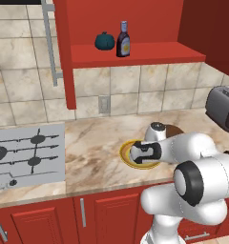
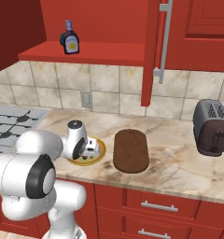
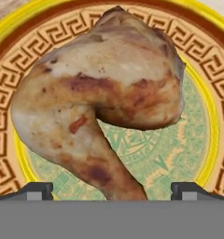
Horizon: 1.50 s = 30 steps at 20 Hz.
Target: Pick the chicken drumstick from the plate and place it on the cutting board. Then pick the condiment bottle from the cabinet and place it next to the cutting board.
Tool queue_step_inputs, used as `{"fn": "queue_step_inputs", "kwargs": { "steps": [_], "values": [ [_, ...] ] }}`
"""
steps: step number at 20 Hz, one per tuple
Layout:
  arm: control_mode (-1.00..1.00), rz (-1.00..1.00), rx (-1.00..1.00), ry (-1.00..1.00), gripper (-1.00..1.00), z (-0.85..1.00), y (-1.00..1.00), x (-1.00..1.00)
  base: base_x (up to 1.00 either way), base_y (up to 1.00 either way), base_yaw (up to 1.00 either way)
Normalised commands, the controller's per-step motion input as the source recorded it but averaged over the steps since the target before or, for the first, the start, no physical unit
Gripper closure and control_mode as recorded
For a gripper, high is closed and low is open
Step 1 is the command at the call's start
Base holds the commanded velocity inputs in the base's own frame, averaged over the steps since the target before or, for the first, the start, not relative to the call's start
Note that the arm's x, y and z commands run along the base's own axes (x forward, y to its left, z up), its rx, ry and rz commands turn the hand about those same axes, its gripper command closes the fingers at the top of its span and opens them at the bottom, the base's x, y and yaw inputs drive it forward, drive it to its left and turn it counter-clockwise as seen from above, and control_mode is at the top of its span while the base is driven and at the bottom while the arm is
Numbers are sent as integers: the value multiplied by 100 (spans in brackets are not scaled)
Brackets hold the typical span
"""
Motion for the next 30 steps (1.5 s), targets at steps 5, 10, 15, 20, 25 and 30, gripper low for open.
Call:
{"fn": "queue_step_inputs", "kwargs": {
  "steps": [5, 10, 15, 20, 25, 30],
  "values": [
    [-100, 0, 0, 0, -100, -8, 0, 11, 0, 0, 0],
    [-100, 0, 0, 0, -100, -5, 0, 14, 0, 0, 0],
    [-100, 0, 0, 0, -100, -9, 0, 11, 0, 0, 0],
    [-100, 0, 0, 0, 100, -12, 0, 1, 0, 0, 0],
    [-100, 0, 0, 0, 100, -2, 0, 0, 0, 0, 0],
    [-100, 0, 0, 0, 100, 0, 0, 0, 0, 0, 0]
  ]
}}
